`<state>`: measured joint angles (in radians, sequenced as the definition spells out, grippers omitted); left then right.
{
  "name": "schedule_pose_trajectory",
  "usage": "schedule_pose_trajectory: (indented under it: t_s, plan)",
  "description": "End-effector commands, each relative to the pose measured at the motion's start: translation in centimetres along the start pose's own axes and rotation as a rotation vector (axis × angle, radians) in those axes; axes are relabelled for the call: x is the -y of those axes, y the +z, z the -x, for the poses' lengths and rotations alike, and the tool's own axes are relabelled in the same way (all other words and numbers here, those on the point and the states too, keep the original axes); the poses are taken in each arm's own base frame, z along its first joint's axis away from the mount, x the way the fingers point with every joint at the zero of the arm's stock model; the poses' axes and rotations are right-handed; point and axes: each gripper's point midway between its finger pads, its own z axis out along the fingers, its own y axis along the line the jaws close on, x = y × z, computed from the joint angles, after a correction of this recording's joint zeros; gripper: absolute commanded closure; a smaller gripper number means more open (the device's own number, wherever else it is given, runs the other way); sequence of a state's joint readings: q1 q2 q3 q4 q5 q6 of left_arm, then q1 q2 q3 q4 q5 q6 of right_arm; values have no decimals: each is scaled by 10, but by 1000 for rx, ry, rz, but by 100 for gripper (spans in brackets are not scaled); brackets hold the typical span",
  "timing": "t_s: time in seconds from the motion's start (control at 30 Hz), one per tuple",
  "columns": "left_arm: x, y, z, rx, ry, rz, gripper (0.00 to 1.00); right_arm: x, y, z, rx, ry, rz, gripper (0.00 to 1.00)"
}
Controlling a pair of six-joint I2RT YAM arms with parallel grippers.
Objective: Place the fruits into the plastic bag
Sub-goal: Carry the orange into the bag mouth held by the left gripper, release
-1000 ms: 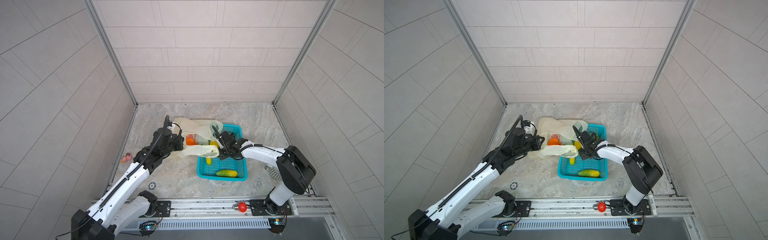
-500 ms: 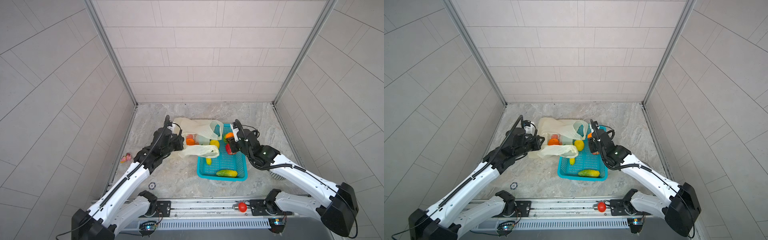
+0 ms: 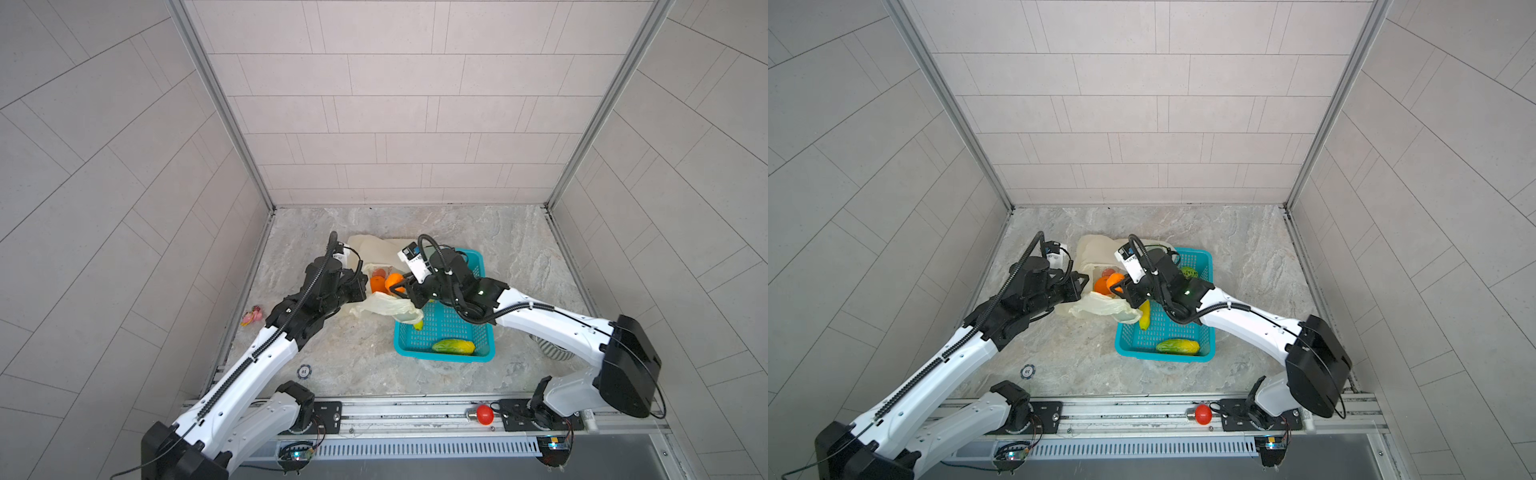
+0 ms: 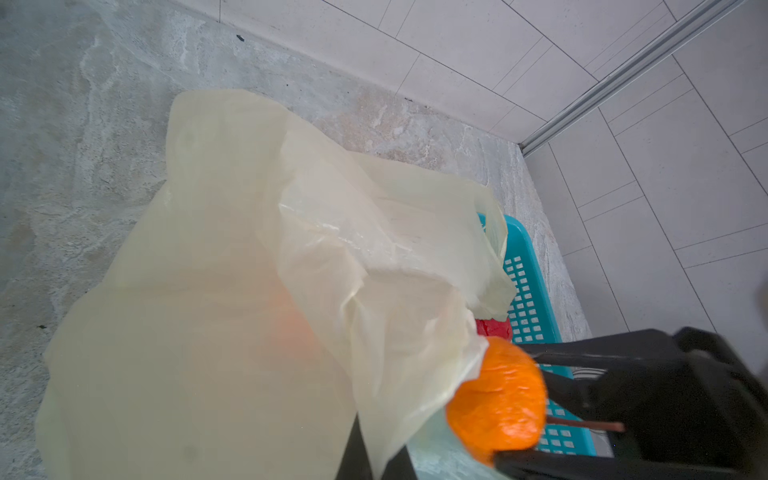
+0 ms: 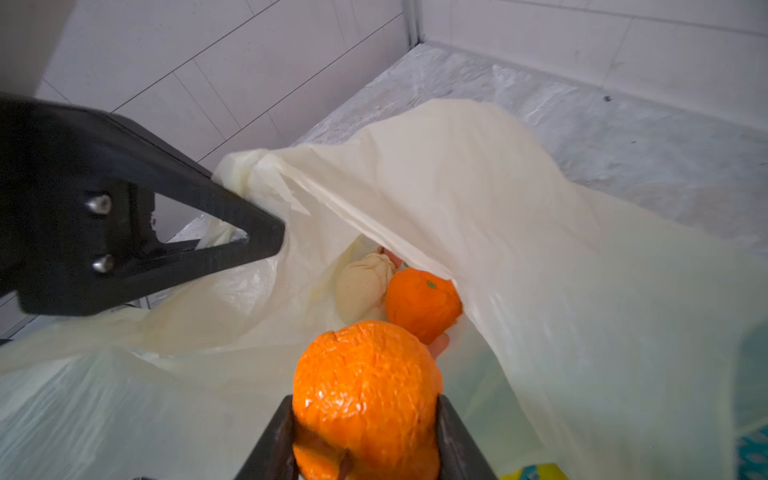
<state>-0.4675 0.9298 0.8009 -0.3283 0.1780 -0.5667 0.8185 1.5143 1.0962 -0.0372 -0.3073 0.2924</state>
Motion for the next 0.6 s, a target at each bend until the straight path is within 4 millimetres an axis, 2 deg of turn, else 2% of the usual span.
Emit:
schedule_pose_trajectory:
  t_s: [0.0,0.2,0.3,0.43,0.57]
  plan:
    - [9,-6,-3,2,34,-51,100,-15,22,6,-7,23,93,60]
    - [11,-8,-7,-2,36,-70,100,-6,66,-4,-85,50,81,58]
    - [11,-8,-7,-1,37,-68,100,-2,75,-10,-104,73,72,48]
    - [11,-8,-5,6,38,-65,100,4,66,-8,-87,53,31,31]
    - [9,-7,-5,7,36,-54,100,9,44,1,-56,34,-2,24]
